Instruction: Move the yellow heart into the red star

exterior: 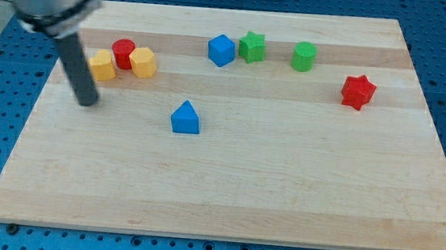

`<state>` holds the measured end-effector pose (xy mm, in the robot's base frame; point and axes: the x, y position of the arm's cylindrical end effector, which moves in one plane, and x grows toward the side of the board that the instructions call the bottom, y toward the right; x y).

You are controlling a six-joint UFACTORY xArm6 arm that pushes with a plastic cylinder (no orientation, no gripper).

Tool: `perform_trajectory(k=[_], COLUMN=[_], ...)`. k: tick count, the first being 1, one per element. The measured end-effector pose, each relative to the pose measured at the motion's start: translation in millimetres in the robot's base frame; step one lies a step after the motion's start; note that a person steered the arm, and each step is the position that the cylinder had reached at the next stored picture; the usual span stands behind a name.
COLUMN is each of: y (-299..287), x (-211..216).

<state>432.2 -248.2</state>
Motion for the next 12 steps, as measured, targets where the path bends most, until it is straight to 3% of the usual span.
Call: perform_trajectory(k=[1,2,3,6,12], y=[-31,-17,36,85,256], x=[-26,-60,-68,-34,-33])
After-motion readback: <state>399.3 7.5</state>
